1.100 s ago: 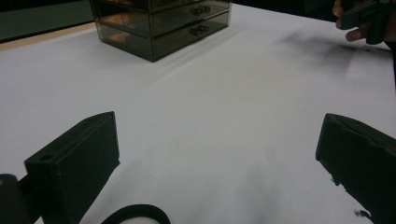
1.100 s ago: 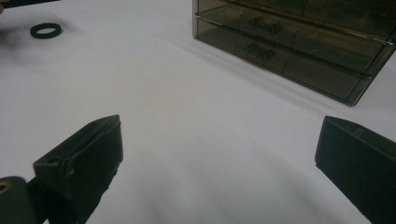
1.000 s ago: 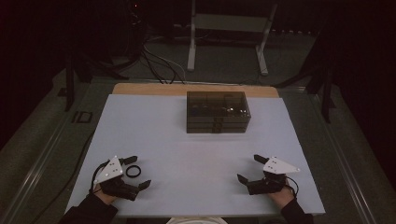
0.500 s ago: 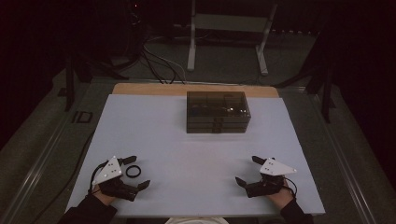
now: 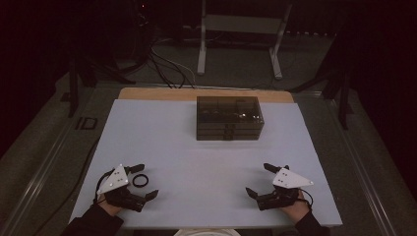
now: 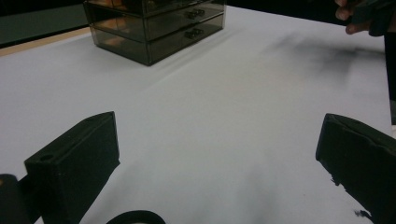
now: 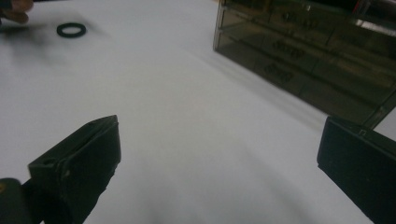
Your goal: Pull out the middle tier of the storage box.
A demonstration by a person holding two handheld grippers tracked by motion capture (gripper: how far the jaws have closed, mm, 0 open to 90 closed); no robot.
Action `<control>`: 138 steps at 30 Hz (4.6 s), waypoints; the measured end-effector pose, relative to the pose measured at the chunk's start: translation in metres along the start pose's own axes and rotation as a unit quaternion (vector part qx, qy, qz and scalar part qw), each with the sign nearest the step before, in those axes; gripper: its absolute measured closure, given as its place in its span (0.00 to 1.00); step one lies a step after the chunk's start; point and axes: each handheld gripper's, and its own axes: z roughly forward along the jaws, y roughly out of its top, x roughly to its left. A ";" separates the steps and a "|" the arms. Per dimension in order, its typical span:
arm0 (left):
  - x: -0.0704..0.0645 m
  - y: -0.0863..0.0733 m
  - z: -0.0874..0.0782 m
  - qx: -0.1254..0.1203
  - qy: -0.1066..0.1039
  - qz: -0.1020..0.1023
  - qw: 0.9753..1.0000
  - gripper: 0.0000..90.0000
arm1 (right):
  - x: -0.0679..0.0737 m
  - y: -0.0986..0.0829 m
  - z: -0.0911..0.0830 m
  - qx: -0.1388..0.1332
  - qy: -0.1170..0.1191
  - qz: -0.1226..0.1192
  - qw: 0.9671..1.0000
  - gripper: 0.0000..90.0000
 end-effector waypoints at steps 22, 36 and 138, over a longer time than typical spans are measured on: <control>0.000 0.000 -0.001 -0.002 0.002 0.000 1.000 0.01 | -0.015 0.049 0.005 -0.024 -0.023 -0.089 0.996 0.00; 0.000 0.000 -0.001 -0.002 0.001 0.001 1.000 0.01 | -0.030 0.080 0.018 -0.044 -0.046 -0.140 0.988 0.00; -0.002 0.001 0.000 -0.006 -0.007 0.005 1.000 0.01 | -0.003 0.046 0.162 0.218 -0.235 -0.437 0.841 0.33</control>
